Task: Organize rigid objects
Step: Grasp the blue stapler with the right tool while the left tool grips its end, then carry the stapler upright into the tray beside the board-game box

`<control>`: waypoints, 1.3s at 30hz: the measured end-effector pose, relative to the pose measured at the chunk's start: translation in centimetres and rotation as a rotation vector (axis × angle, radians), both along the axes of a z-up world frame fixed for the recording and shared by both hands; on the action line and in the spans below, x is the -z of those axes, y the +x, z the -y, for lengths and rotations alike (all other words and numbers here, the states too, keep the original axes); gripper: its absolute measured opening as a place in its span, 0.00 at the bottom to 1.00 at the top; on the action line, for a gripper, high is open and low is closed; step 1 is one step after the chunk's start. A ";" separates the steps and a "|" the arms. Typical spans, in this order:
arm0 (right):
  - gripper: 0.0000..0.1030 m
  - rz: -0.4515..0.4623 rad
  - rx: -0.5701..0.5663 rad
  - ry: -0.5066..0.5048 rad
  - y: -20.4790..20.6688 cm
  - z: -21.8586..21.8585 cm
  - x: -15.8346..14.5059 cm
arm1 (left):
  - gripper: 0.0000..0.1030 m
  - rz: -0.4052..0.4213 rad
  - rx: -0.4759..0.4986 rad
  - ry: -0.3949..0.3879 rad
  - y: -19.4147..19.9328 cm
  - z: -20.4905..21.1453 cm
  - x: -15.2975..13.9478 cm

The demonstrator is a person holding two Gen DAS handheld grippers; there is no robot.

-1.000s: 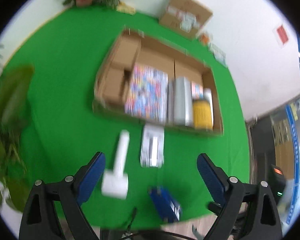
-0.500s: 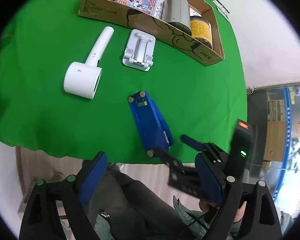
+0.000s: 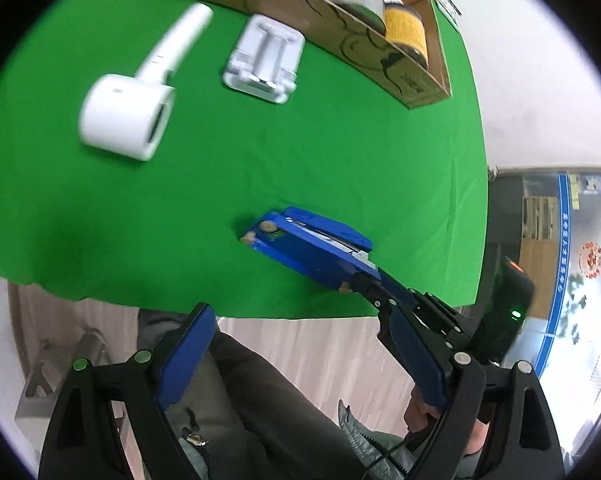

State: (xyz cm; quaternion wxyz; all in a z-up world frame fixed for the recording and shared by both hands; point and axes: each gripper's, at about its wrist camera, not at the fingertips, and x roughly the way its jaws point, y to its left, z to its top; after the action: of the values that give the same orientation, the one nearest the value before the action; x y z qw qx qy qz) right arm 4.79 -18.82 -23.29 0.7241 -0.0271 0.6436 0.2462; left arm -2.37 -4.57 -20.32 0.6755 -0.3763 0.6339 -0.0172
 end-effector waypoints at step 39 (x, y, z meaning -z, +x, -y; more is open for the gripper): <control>0.70 -0.080 0.100 -0.058 5.8 -6.4 4.0 | 0.86 -0.094 0.287 -0.291 11.8 -1.9 9.2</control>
State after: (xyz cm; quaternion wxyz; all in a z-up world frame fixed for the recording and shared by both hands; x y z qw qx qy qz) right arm 10.54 -12.44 -27.32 0.7080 -0.0061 0.6796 0.1919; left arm 9.39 -2.69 -29.54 0.5744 -0.3762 0.7026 -0.1870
